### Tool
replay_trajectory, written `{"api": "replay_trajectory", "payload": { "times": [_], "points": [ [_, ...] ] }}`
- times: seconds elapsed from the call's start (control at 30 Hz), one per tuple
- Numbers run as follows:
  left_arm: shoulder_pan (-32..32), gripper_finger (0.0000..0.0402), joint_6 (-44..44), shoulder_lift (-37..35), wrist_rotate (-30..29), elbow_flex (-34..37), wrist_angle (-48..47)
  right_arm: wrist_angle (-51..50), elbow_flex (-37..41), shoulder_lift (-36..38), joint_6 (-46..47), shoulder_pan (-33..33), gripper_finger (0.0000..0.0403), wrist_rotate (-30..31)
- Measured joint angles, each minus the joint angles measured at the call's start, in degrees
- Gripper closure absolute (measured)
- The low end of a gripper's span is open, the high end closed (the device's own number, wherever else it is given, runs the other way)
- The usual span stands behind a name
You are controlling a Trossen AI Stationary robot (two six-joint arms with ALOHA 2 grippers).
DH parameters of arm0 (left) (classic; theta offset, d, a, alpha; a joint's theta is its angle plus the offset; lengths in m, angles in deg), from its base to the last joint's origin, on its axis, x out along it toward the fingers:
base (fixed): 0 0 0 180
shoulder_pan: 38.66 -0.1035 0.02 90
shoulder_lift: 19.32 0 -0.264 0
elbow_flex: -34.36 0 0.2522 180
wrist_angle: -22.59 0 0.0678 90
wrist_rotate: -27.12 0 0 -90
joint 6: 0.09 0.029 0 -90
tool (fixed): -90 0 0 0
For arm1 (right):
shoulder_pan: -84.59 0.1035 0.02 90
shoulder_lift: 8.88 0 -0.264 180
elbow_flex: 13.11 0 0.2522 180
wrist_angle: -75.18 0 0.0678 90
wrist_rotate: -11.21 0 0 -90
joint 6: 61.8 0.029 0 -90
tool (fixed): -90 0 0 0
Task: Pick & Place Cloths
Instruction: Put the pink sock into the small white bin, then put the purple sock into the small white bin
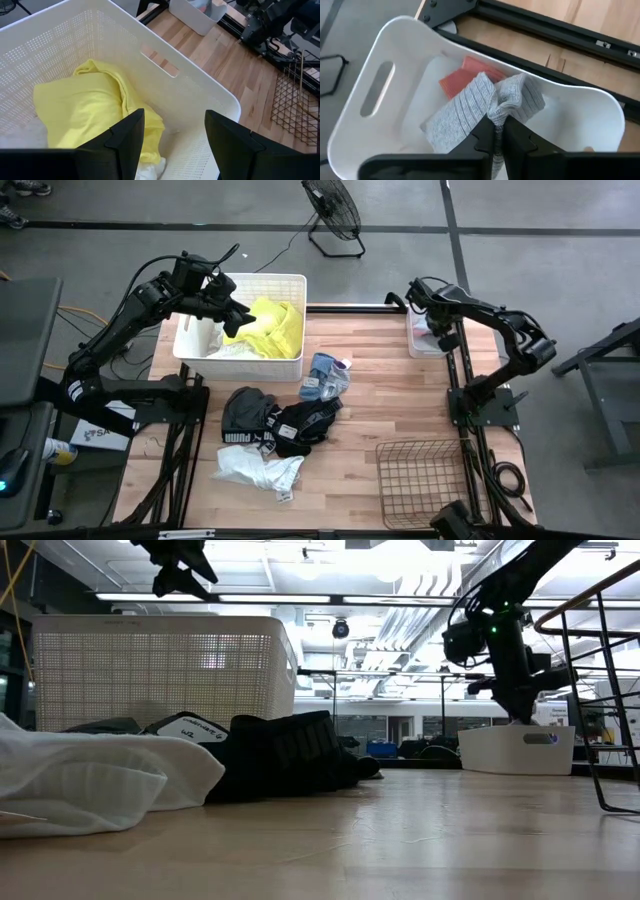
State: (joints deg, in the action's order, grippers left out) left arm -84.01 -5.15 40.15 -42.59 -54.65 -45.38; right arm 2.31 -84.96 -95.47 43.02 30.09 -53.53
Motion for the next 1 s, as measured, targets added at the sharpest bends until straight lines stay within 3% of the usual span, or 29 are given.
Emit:
{"api": "replay_trajectory", "payload": {
  "times": [0.53,0.7,1.0],
  "points": [
    [0.01,0.02,0.03,0.0,0.0,0.0,0.03,2.15,-0.02,0.23,-18.0,0.22,0.0241,-6.15],
    [-0.01,0.02,0.26,0.0,-0.02,0.0,0.03,1.88,-0.02,2.06,-19.37,2.04,0.0224,-5.53],
    [0.01,0.02,0.06,0.0,0.0,0.0,-0.07,0.92,-0.02,9.74,-22.84,5.57,0.0221,2.66]
  ]
}}
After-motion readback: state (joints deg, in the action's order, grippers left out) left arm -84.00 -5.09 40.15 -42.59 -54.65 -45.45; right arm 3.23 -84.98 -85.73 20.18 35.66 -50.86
